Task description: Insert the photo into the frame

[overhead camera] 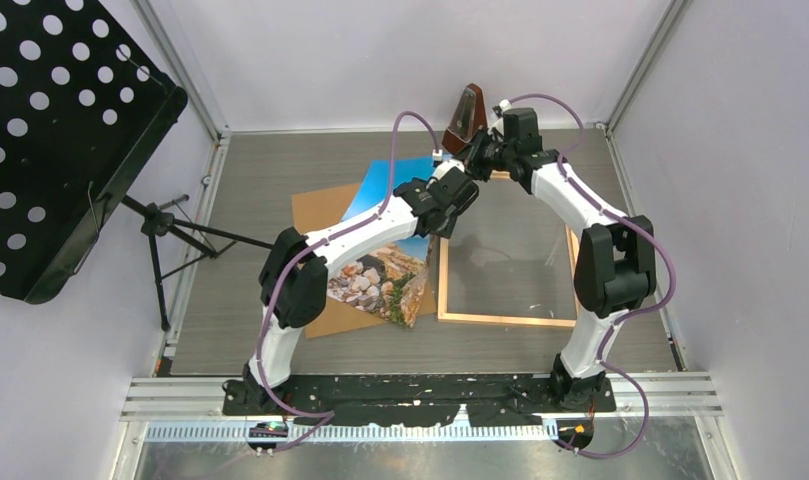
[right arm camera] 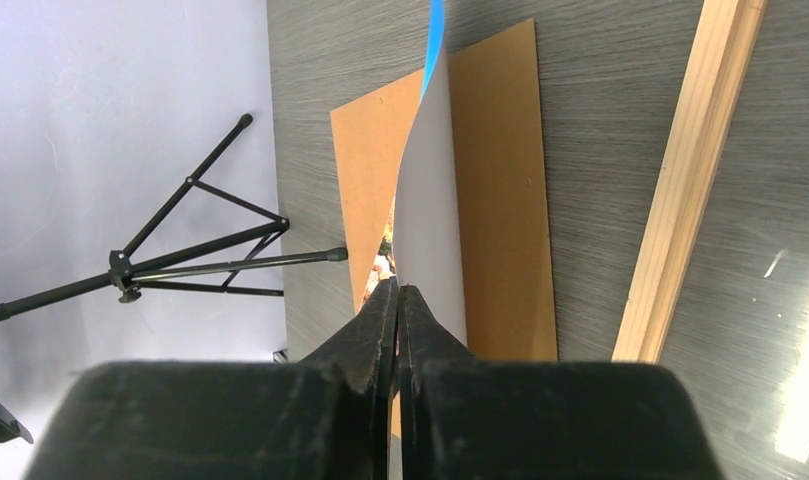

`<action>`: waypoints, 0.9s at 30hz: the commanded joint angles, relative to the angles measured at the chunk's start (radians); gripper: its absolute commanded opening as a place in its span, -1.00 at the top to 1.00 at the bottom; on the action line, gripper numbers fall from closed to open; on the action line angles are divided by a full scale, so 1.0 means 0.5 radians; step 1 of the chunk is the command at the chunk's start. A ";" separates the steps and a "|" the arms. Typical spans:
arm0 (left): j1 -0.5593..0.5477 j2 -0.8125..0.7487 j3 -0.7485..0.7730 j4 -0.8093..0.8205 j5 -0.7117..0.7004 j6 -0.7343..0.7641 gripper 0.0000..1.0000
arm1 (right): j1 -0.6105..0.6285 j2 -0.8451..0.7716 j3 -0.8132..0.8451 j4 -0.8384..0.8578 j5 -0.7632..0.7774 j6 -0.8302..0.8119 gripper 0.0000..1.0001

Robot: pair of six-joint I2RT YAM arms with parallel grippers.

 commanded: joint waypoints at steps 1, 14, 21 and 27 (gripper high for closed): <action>-0.115 0.067 0.081 0.057 0.146 0.180 -0.45 | 0.046 -0.179 0.008 0.220 -0.135 0.094 0.89; -0.162 0.078 0.000 0.178 0.163 0.322 -0.56 | 0.010 -0.210 -0.103 0.285 -0.241 0.120 0.89; -0.196 0.128 0.030 0.184 0.117 0.356 -0.49 | -0.009 -0.246 -0.149 0.298 -0.273 0.141 0.89; -0.239 0.163 0.029 0.177 0.066 0.374 -0.31 | -0.024 -0.264 -0.161 0.313 -0.281 0.162 0.89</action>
